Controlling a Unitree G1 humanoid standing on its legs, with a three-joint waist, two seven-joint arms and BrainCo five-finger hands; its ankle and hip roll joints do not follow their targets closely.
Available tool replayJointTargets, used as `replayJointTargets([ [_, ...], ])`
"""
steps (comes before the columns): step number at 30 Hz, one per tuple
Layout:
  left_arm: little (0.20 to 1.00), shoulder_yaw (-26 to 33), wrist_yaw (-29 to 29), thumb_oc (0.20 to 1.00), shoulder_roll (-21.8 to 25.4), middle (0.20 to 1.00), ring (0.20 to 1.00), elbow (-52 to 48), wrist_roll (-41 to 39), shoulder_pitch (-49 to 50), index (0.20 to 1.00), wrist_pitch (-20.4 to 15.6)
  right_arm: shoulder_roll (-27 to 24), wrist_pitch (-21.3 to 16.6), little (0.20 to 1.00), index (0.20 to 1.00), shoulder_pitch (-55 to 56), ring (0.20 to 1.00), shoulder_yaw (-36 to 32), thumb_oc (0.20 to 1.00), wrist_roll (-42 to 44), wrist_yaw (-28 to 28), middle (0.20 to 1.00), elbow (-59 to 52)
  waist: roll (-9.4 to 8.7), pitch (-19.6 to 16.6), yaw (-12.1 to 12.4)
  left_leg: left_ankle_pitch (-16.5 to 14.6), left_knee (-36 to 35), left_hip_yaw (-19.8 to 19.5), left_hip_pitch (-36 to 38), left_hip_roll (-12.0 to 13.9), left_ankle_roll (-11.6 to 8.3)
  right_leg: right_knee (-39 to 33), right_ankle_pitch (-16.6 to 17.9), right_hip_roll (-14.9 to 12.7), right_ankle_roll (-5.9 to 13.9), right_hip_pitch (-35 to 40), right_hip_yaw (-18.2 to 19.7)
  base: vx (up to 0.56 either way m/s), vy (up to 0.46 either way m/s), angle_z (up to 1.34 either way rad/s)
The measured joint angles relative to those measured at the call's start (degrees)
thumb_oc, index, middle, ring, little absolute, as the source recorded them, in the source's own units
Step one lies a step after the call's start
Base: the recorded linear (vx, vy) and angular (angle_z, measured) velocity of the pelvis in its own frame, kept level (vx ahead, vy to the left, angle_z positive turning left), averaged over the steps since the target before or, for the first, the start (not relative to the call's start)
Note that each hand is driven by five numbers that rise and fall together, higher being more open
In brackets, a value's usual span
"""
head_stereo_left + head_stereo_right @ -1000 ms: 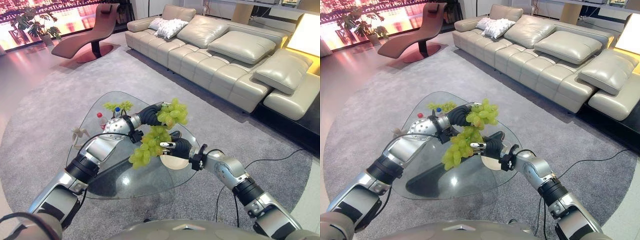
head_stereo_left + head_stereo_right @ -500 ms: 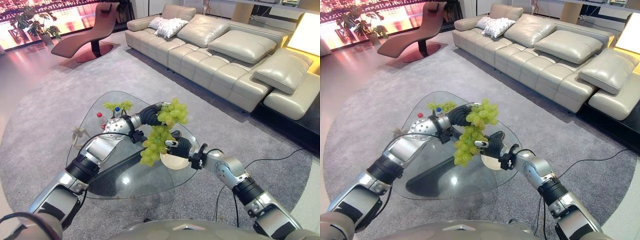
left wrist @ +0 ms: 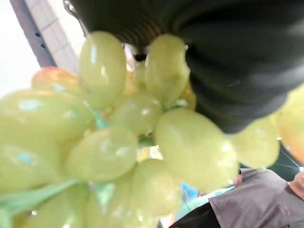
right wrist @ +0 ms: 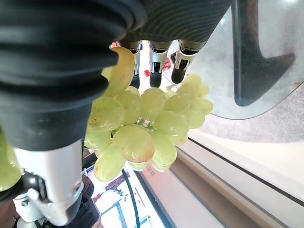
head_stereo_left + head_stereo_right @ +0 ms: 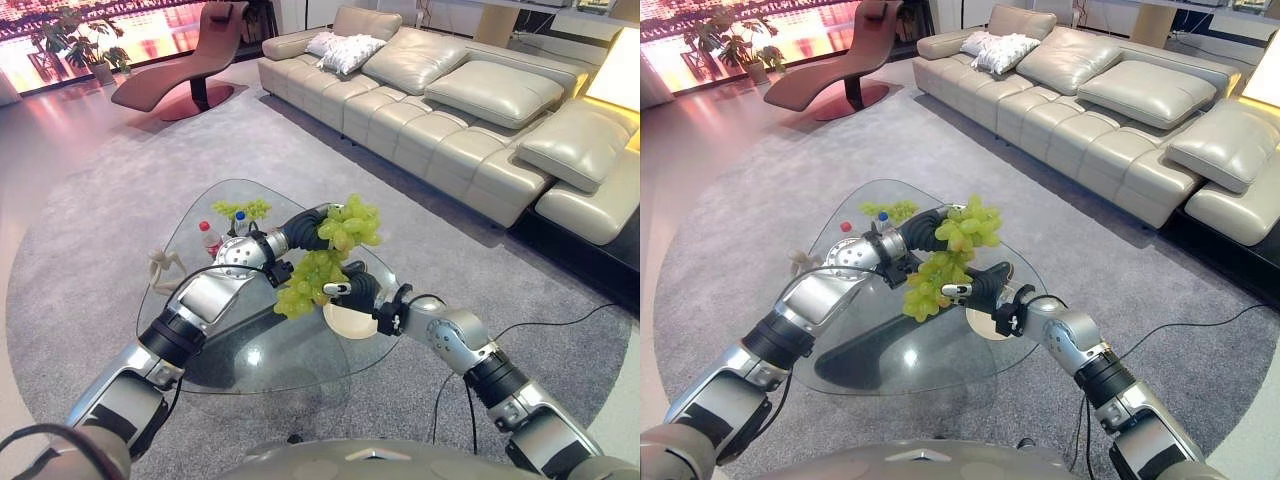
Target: Pick up fruits into the plate
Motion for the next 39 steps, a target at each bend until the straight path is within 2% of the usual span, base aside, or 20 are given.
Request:
replayJointTargets([
  [8,0.2,0.0,0.1,0.2,0.1,0.2,0.2,-1.7,0.0,0.0,0.2,1.2,-0.2,0.8,1.0,1.0,0.0,1.0,1.3,1.0,0.6,-0.9,1.0,-1.3,-0.01,0.0,0.0,0.0,0.0,0.1,-0.1,0.0,0.01,0.0,0.0,0.0,0.01,-0.1,0.0,0.0,0.0,0.0],
  [9,0.2,0.0,0.1,0.2,0.1,0.2,0.2,-1.8,0.0,0.0,0.2,1.2,-0.2,0.9,0.2,0.2,0.0,0.2,1.3,0.2,0.6,-0.9,0.2,-1.5,-0.01,0.0,0.0,-0.1,0.0,0.1,-0.1,0.0,-0.13,0.0,0.0,0.0,0.02,-0.2,0.0,0.0,0.0,0.0],
  [17,0.2,0.0,1.1,0.2,0.0,0.2,0.2,-1.8,0.0,0.0,0.2,1.2,-0.1,1.2,0.2,0.2,0.0,0.2,1.6,0.2,0.6,-1.3,0.2,-2.2,-0.02,0.0,0.0,-0.2,0.0,0.0,-0.2,0.0,-0.16,0.0,0.0,0.0,0.03,-0.2,0.0,0.0,0.0,0.0],
  [32,0.2,0.1,1.3,0.2,-0.1,0.2,0.2,-1.8,0.0,0.0,0.2,2.3,-0.1,3.2,0.2,0.2,-0.1,0.2,2.6,0.2,1.7,-5.7,0.2,-4.3,-0.03,0.0,-0.1,-0.2,0.0,0.1,-0.3,0.0,-0.06,0.0,-0.1,0.0,0.05,-0.3,0.1,0.0,0.0,0.0],
  [39,0.2,0.2,1.4,0.2,0.0,0.2,0.2,-1.9,-0.1,0.0,0.2,2.3,-0.6,3.5,0.2,0.2,0.0,0.2,2.4,0.2,1.8,-5.7,0.2,-4.8,-0.04,0.1,-0.1,-0.2,0.0,0.2,-0.3,0.0,0.04,0.0,-0.1,0.0,0.17,-0.4,0.2,0.0,0.0,0.0],
])
